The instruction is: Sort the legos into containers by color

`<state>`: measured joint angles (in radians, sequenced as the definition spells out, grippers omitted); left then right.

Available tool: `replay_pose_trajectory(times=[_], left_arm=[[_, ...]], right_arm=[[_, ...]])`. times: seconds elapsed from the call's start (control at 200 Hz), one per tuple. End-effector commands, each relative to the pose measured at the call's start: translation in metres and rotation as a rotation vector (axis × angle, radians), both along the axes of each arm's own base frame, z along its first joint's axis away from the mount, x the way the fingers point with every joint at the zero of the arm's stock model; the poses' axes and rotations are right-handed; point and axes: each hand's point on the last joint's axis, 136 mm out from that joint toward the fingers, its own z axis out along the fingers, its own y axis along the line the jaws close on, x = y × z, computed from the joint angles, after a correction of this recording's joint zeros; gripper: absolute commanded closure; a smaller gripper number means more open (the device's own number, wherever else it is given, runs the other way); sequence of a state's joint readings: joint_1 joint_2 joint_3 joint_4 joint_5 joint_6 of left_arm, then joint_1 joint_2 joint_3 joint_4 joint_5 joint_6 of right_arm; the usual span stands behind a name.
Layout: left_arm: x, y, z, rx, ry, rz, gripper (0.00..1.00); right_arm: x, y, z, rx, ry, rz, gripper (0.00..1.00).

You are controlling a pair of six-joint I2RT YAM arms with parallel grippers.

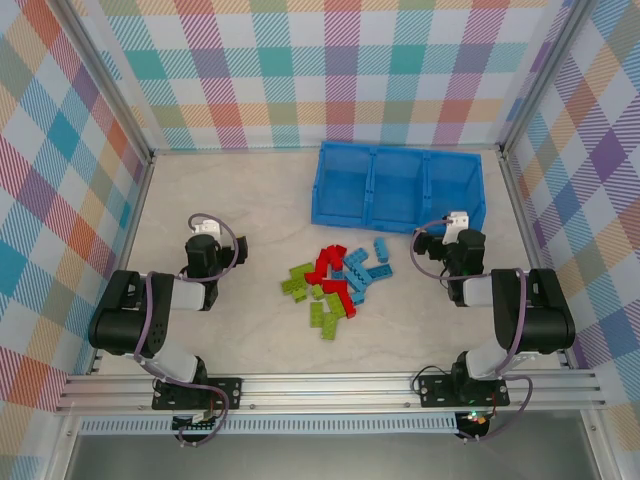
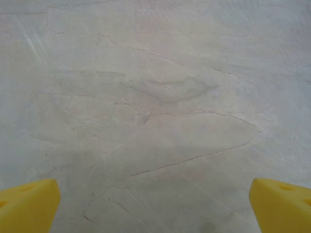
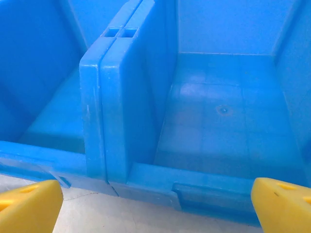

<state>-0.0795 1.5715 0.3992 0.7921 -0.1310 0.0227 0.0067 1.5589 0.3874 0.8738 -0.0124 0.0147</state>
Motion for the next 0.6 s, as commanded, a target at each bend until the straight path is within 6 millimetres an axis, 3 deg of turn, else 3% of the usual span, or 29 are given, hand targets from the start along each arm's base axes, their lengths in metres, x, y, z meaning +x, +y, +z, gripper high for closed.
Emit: replay_pose_trajectory(times=[0.0, 0.595], left_arm=[[0.0080, 0.0022, 0.0139, -0.012, -0.047, 0.006, 0.00], [0.0077, 0.0022, 0.0133, -0.012, -0.044, 0.006, 0.00]], right_arm=[[0.0037, 0.0006, 0.0091, 0.001, -0.032, 0.008, 0.00], [0.0024, -0.0014, 0.0103, 0.017, -0.039, 0.002, 0.00]])
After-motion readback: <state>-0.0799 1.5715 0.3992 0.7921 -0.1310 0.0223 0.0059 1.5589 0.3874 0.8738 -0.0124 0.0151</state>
